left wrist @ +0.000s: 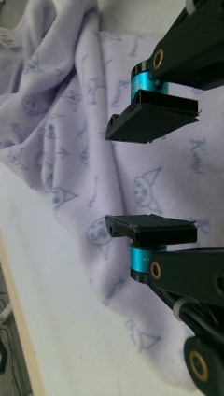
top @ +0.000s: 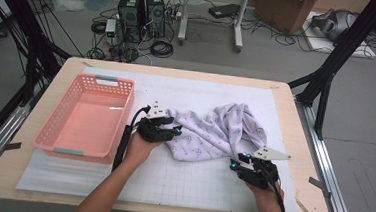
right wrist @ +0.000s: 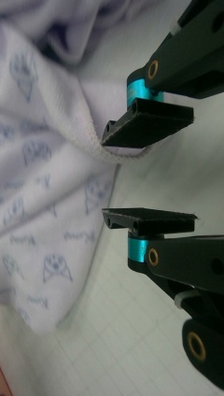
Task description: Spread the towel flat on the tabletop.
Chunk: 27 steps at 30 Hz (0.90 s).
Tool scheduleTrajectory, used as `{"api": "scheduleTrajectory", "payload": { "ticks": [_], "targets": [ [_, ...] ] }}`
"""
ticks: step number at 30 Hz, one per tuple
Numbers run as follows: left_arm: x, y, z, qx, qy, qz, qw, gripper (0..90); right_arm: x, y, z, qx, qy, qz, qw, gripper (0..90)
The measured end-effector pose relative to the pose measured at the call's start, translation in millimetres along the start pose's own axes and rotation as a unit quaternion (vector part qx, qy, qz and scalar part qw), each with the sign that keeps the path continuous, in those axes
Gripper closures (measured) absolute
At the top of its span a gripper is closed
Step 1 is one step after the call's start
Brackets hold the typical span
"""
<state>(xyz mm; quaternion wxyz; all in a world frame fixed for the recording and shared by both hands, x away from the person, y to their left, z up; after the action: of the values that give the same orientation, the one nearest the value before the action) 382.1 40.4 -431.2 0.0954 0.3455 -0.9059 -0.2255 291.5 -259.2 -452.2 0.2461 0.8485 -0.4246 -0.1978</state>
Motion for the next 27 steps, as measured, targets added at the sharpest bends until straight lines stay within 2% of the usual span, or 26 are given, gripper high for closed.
{"api": "scheduleTrajectory", "payload": {
  "ticks": [2, 4, 5, 6, 7, 9, 12, 14, 15, 16, 17, 18, 19, 20, 21, 22, 23, 24, 25, 26, 27],
  "targets": [
    [1.7, -3.6, 6.3, -0.014, 0.001, 0.005, 0.9999, 51.2, -3.8, -3.9, 0.2, -0.005, 0.003, -0.008, 1.0, 56.5],
    [0.9, -8.8, 14.5, -0.039, 0.005, 0.006, 0.9992, 46.5, -15.0, -19.4, -0.8, -0.022, 0.015, -0.016, 0.9995, 53.0],
    [0.3, -11.6, 18.4, -0.047, 0.009, 0.006, 0.9989, 46.5, -15.0, -19.4, -0.8, -0.022, 0.015, -0.016, 0.9995, 53.0],
    [-0.6, -13.7, 21.8, -0.052, 0.011, 0.004, 0.9986, 45.5, -23.6, -28.0, -3.4, -0.026, 0.025, -0.016, 0.9992, 51.6],
    [-0.8, -16.1, 24.3, -0.058, 0.017, 0.005, 0.9982, 45.5, -23.6, -28.0, -3.4, -0.026, 0.025, -0.016, 0.9992, 51.6],
    [-0.3, -20.4, 27.1, -0.069, 0.02, 0.005, 0.9974, 43.9, -29.8, -33.2, -7.6, -0.02, 0.042, -0.009, 0.9989, 51.5],
    [3.2, -25.5, 29.2, -0.077, 0.01, 0.003, 0.997, 43.8, -35.6, -41.4, -12.1, -0.014, 0.057, -0.006, 0.9983, 50.2],
    [5.8, -27.7, 30.4, -0.08, -0.005, 0.001, 0.9968, 46.7, -36.3, -52.5, -11.9, -0.034, 0.066, -0.003, 0.9973, 49.3],
    [7.5, -27.9, 30.5, -0.076, -0.006, 0.003, 0.9971, 54.5, -35.5, -62.8, -10.8, -0.048, 0.073, 0.009, 0.9961, 49.2],
    [8.6, -27.4, 30.9, -0.076, -0.009, 0.004, 0.9971, 54.5, -35.5, -62.8, -10.8, -0.048, 0.073, 0.009, 0.9961, 49.2],
    [9.8, -26.8, 31.3, -0.075, -0.011, 0.005, 0.9971, 59.2, -34.9, -64.5, -12.3, -0.042, 0.074, 0.01, 0.9963, 50.6],
    [10.4, -25.7, 31.5, -0.075, -0.012, 0.006, 0.9971, 71.5, -33.6, -66.8, -13.5, -0.039, 0.076, 0.008, 0.9963, 57.2],
    [10.6, -24.3, 31.5, -0.075, -0.008, 0.009, 0.9971, 75.7, -33.6, -66.7, -13.6, -0.04, 0.076, 0.004, 0.9963, 66.0],
    [10.3, -23.0, 31.7, -0.074, -0.001, 0.013, 0.9972, 77.7, -33.5, -65.9, -13.9, -0.041, 0.081, 0.004, 0.9959, 78.4],
    [10.5, -21.2, 32.0, -0.073, 0.006, 0.02, 0.9971, 78.7, -32.8, -64.6, -13.9, -0.043, 0.093, 0.01, 0.9947, 83.9],
    [11.2, -18.8, 32.4, -0.073, 0.008, 0.024, 0.997, 79.2, -31.9, -63.8, -14.0, -0.047, 0.093, 0.003, 0.9946, 84.8],
    [15.9, -11.4, 32.9, -0.071, 0.007, 0.038, 0.9967, 79.5, -30.9, -62.0, -14.2, -0.052, 0.089, -0.008, 0.9946, 85.6],
    [15.9, -11.4, 32.9, -0.071, 0.007, 0.038, 0.9967, 79.5, -30.9, -62.0, -14.2, -0.052, 0.089, -0.008, 0.9946, 85.6],
    [19.0, -6.1, 32.7, -0.072, 0.003, 0.048, 0.9963, 79.5, -30.0, -55.3, -12.9, -0.065, 0.098, -0.03, 0.9926, 86.1],
    [25.5, 7.9, 31.9, -0.053, 0.0, 0.067, 0.9963, 79.5, -30.4, -49.9, -11.0, -0.07, 0.101, -0.041, 0.9916, 86.3],
    [25.5, 7.9, 31.9, -0.053, 0.0, 0.067, 0.9963, 79.5, -30.4, -49.9, -11.0, -0.07, 0.101, -0.041, 0.9916, 86.3]
  ]
}}
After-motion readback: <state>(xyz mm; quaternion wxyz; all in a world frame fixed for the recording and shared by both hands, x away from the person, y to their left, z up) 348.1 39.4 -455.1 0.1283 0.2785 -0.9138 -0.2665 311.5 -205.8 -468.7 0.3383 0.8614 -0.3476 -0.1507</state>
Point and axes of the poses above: each handheld gripper's, and its own axes: y roughly backward along the jaws, z roughly out of its underside, x roughly to its right, the point moved 4 cm from there along -y, roughly forward along the jaws, and after that the axes turned 4 degrees about -y, right-handed, at the moved point
